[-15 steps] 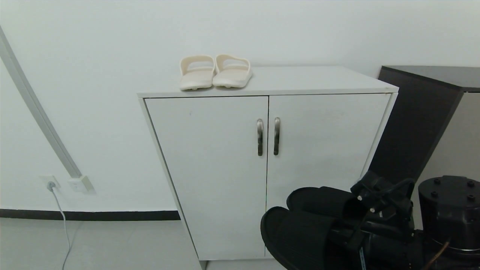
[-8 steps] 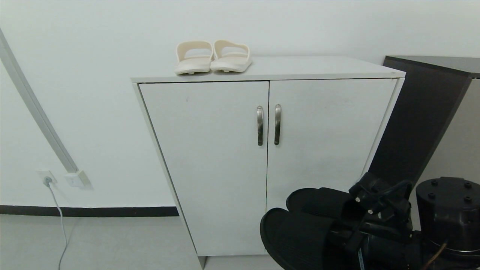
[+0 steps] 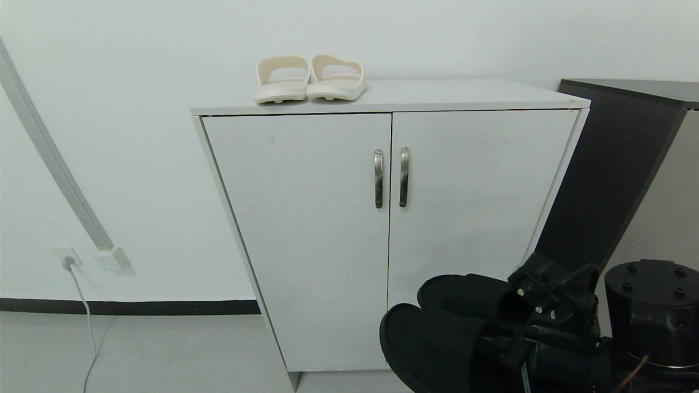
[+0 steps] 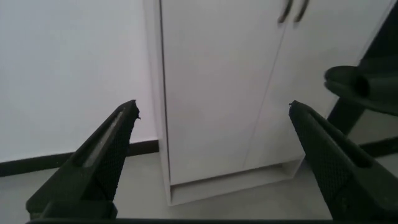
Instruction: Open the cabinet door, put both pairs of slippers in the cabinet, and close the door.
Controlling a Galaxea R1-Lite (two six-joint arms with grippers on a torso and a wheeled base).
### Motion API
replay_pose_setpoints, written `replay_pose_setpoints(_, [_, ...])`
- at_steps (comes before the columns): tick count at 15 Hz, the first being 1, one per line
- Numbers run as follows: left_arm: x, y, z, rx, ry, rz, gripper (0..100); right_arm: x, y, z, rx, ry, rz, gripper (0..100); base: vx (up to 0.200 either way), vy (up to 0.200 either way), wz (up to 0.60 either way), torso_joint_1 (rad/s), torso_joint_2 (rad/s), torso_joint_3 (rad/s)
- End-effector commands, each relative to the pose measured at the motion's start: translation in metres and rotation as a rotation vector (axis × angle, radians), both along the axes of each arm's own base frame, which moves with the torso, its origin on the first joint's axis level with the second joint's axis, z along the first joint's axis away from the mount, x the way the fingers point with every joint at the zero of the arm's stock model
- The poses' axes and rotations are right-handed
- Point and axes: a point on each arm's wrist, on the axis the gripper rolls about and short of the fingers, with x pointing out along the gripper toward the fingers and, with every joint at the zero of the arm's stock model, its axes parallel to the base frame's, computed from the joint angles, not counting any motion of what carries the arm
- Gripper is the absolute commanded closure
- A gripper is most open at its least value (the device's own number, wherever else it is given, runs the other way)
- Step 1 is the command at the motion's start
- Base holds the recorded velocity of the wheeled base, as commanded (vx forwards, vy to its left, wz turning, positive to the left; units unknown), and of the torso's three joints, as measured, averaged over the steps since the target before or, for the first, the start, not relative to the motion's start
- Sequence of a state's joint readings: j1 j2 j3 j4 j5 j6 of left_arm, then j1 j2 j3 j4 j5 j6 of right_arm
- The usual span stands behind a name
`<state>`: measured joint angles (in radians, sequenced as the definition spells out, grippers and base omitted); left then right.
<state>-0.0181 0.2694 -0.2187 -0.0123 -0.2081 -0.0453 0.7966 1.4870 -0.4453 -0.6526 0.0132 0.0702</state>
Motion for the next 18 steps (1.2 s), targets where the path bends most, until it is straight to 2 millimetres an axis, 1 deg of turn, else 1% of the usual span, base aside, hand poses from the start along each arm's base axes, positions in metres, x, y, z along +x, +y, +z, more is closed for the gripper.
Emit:
replay_pose_setpoints(1, [0.041, -0.003, 0.028, -0.006, 0.069, -0.085, 0, 0.0, 0.001, 0.0, 0.007, -0.006, 0.003, 100, 0.0, 0.0, 0.0, 0.0, 0.0, 0.0])
replay_pose_setpoints(2, [0.058, -0.004, 0.036, -0.01, 0.074, -0.119, 0, 0.0, 0.0, 0.0, 0.01, -0.008, 0.004, 100, 0.0, 0.0, 0.0, 0.0, 0.0, 0.0])
replay_pose_setpoints(3, [0.07, -0.005, 0.04, -0.01, 0.068, -0.148, 0, -0.001, 0.0, -0.002, 0.006, -0.004, 0.004, 100, 0.0, 0.0, 0.0, 0.0, 0.0, 0.0])
replay_pose_setpoints(5, [0.096, -0.01, 0.044, -0.019, 0.093, -0.288, 0, -0.002, 0.001, -0.003, 0.0, -0.001, 0.011, 100, 0.0, 0.0, 0.0, 0.0, 0.0, 0.0])
replay_pose_setpoints(6, [0.105, -0.012, 0.046, -0.02, 0.1, -0.307, 0, -0.002, 0.001, -0.004, -0.001, 0.0, 0.013, 100, 0.0, 0.0, 0.0, 0.0, 0.0, 0.0])
replay_pose_setpoints(7, [0.117, -0.017, 0.051, -0.018, 0.095, -0.35, 0, -0.002, 0.002, -0.006, -0.006, 0.005, 0.011, 100, 0.0, 0.0, 0.0, 0.0, 0.0, 0.0])
replay_pose_setpoints(10, [0.143, -0.032, 0.062, -0.016, 0.097, -0.44, 0, -0.001, 0.005, -0.009, -0.018, 0.016, 0.019, 100, 0.0, 0.0, 0.0, 0.0, 0.0, 0.0])
replay_pose_setpoints(13, [0.166, -0.053, 0.068, -0.018, 0.071, -0.529, 0, -0.001, 0.005, -0.01, -0.019, 0.017, 0.019, 100, 0.0, 0.0, 0.0, 0.0, 0.0, 0.0])
replay_pose_setpoints(15, [0.172, -0.065, 0.074, -0.046, 0.072, -0.581, 0, -0.001, 0.005, -0.01, -0.021, 0.017, 0.02, 100, 0.0, 0.0, 0.0, 0.0, 0.0, 0.0])
replay_pose_setpoints(16, [0.182, -0.074, 0.075, -0.048, 0.086, -0.607, 0, -0.001, 0.005, -0.01, -0.026, 0.014, 0.024, 100, 0.0, 0.0, 0.0, 0.0, 0.0, 0.0])
replay_pose_setpoints(18, [0.192, -0.087, 0.079, -0.053, 0.078, -0.65, 0, -0.001, 0.005, -0.011, -0.036, 0.007, 0.027, 100, 0.0, 0.0, 0.0, 0.0, 0.0, 0.0])
